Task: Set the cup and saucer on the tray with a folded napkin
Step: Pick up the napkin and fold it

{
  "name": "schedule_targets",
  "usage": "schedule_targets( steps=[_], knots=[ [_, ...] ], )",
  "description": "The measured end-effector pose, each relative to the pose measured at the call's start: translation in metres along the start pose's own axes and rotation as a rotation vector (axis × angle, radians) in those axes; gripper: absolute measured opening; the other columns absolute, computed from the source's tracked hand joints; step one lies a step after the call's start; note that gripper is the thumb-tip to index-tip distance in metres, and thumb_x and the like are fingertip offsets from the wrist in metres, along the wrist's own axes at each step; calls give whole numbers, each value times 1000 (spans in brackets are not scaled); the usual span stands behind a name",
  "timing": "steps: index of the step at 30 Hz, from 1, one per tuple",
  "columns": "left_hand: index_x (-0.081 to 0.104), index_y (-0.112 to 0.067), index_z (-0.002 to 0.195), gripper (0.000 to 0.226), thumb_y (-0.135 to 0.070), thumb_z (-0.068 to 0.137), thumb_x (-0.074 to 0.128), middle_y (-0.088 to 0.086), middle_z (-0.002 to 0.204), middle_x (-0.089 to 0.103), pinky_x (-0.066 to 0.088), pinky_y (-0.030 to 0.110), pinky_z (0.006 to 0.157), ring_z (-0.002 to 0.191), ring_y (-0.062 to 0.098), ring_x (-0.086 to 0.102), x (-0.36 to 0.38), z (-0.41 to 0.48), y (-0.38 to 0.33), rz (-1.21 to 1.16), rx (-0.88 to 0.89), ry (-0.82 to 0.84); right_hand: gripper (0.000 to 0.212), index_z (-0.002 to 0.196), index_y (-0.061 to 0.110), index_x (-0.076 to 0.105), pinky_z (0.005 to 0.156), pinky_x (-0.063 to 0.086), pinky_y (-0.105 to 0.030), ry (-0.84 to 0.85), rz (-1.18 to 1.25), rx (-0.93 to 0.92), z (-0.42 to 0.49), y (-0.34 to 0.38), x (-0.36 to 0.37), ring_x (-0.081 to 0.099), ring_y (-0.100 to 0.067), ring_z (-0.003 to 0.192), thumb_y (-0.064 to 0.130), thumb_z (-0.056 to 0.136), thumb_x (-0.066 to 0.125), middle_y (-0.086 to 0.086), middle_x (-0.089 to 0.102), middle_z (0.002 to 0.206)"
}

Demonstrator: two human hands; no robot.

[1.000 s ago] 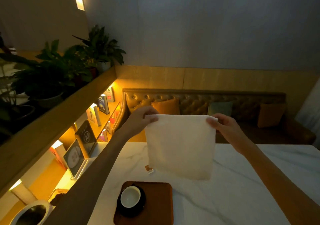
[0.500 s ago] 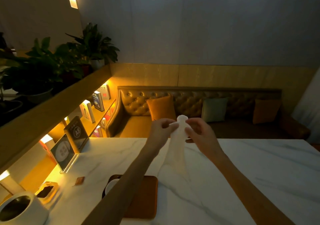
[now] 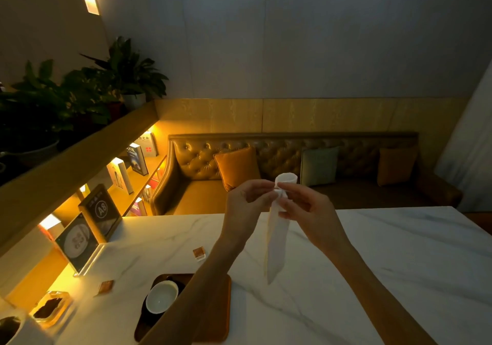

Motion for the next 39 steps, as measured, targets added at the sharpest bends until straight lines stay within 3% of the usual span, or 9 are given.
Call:
schedule_targets(
  steps=[2, 6, 16, 20, 23, 26, 31, 34, 39],
  knots=[
    [70, -24, 102, 19, -20, 84, 72, -6, 101, 73, 57, 17, 75, 93, 5, 70, 1, -1, 2, -15, -35, 4, 34, 118, 22, 64, 77, 61, -33, -18, 12, 10, -1, 0, -4, 69, -15, 99, 21, 83, 67, -1, 68, 116],
    [69, -20, 106, 24, -21, 82, 74, -3, 102, 72, 59, 27, 84, 94, 10, 70, 5, -8, 2, -33, -51, -9, 35, 118, 18, 66, 68, 59, -20, -74, 4, -5, -6, 0, -6, 70, -12, 92, 21, 83, 68, -1, 69, 109],
    [65, -28, 95, 19, -15, 84, 73, -5, 96, 70, 57, 21, 81, 93, 11, 69, 8, -24, 2, -106, -38, -85, 28, 108, 29, 66, 68, 57, -15, -209, 110, 11, -25, -4, -1, 68, -5, 91, 33, 80, 65, 13, 69, 100],
    [63, -34, 93, 23, -17, 82, 74, -11, 93, 70, 56, 14, 74, 90, 3, 68, 5, -24, 0, -84, -21, -63, 30, 119, 25, 63, 78, 59, -22, -232, 130, 5, -30, -7, 1, 68, -9, 100, 22, 89, 61, 8, 69, 111],
    [62, -33, 95, 25, -16, 81, 75, -11, 94, 69, 56, 13, 73, 90, 1, 67, 1, -22, -2, -22, 3, -36, 31, 116, 36, 59, 77, 59, -23, -161, 133, -46, -32, 0, 8, 68, -5, 102, 19, 90, 58, 15, 68, 109],
    [61, -28, 99, 24, -15, 82, 74, -10, 94, 68, 56, 15, 74, 89, -1, 67, -3, -18, -7, 32, 33, 8, 33, 118, 36, 58, 77, 60, -24, -101, 5, -108, -31, 6, 8, 67, -9, 105, 19, 89, 59, 8, 66, 117],
    [61, -18, 100, 27, -8, 80, 75, 1, 94, 69, 60, 23, 77, 87, 5, 69, -4, -16, -21, 35, 93, 40, 32, 119, 16, 65, 89, 52, -32, -147, -498, -386, -19, 35, 0, 57, -21, 112, 22, 87, 62, -7, 65, 121],
    [60, -28, 92, 30, -7, 78, 76, -5, 89, 68, 59, 20, 74, 85, 3, 69, -8, -19, -30, 10, 165, 3, 25, 100, 5, 73, 83, 55, -39, -108, -558, -570, -11, 56, 1, 67, -27, 95, 25, 88, 63, -14, 73, 100],
    [60, -27, 97, 30, -10, 79, 76, -6, 92, 68, 57, 16, 75, 87, 2, 68, -9, -21, -30, -14, 164, 22, 14, 99, 22, 68, 86, 47, -24, 16, -465, -416, 5, 54, -7, 53, -1, 100, 28, 87, 64, 12, 62, 102]
  ],
)
Point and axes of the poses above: each hand's wrist, its own z-axis towards the middle knuckle, its own x-axis out of the palm, y = z × x, the point moved 8 cm from there along z, towards the middle knuckle
